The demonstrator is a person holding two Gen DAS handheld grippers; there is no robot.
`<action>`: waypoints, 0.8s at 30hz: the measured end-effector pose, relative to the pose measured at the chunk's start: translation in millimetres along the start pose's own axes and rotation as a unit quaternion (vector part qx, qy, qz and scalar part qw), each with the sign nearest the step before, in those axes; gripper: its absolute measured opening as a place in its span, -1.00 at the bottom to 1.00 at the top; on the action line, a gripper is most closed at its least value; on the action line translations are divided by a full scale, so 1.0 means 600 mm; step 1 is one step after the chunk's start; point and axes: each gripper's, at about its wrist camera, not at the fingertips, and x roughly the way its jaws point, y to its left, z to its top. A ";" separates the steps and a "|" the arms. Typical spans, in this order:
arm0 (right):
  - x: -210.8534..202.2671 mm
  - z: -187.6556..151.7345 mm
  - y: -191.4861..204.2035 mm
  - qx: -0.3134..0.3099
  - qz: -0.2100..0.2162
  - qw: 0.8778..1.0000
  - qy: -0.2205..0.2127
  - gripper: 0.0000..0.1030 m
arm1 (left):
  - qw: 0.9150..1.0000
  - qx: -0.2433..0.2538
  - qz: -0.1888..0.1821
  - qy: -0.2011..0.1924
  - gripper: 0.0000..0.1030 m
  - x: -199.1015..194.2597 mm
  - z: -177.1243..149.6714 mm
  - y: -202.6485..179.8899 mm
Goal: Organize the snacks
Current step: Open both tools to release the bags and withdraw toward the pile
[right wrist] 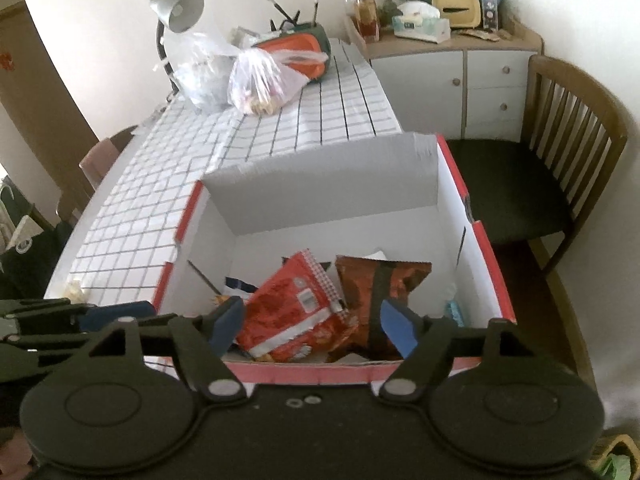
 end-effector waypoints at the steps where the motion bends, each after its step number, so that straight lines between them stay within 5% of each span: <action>1: -0.005 -0.001 0.006 0.002 0.002 1.000 -0.002 0.49 | 1.000 0.002 -0.003 -0.002 -0.46 -0.006 -0.002 0.005; 4: -0.020 -0.006 0.030 0.004 0.005 1.000 -0.013 0.53 | 1.000 0.004 -0.009 -0.008 -0.39 -0.025 -0.006 0.023; 8: -0.038 -0.012 0.058 0.004 0.007 1.000 -0.028 0.60 | 0.999 0.000 -0.018 -0.027 0.16 -0.053 -0.014 0.052; 24: -0.083 -0.040 0.179 -0.007 0.024 0.996 -0.081 0.85 | 0.997 -0.004 -0.020 -0.078 0.37 -0.150 -0.039 0.165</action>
